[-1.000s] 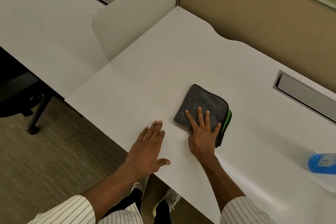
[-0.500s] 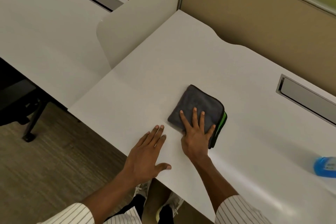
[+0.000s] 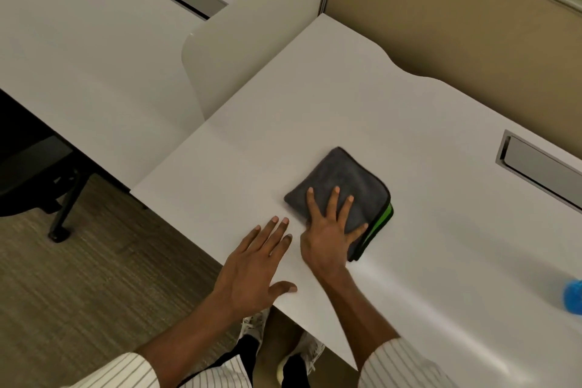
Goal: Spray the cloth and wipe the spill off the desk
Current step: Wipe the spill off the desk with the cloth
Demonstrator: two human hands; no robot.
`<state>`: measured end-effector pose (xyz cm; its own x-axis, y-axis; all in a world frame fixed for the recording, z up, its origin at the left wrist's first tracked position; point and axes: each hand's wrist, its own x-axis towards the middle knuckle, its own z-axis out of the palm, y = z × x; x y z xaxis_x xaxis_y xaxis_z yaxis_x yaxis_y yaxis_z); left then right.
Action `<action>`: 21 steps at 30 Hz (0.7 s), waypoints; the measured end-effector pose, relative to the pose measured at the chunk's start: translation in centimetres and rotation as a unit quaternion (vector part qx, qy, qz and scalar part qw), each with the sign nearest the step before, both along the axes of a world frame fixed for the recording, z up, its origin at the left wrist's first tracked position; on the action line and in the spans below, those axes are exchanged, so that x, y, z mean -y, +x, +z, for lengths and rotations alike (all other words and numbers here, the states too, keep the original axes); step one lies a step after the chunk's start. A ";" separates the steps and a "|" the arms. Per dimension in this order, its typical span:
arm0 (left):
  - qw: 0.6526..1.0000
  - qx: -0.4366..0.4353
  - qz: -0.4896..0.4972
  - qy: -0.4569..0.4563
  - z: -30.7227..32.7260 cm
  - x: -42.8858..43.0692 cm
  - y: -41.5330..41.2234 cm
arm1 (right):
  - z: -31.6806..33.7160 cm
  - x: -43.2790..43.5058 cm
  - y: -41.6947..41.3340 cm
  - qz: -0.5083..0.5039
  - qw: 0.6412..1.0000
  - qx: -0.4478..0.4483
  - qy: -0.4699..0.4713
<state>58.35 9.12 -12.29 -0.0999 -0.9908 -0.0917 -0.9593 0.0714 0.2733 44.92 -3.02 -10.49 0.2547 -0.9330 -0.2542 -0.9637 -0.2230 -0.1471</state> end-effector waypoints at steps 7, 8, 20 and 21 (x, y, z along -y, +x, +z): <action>1.000 0.027 -0.003 0.001 0.4 -0.2 -0.2 | 0.7 5.3 -0.5 -0.091 0.996 -0.001 0.015; 1.000 0.029 -0.004 0.003 0.4 -0.2 -0.2 | 0.8 4.7 -0.1 -0.094 0.995 -0.005 0.020; 0.999 0.043 -0.013 0.014 0.5 -0.3 -0.6 | 1.5 9.4 -2.0 0.001 0.999 0.007 0.032; 0.999 0.046 -0.014 0.023 0.6 -0.3 -0.7 | 1.8 10.1 -3.0 -0.031 0.999 0.010 0.039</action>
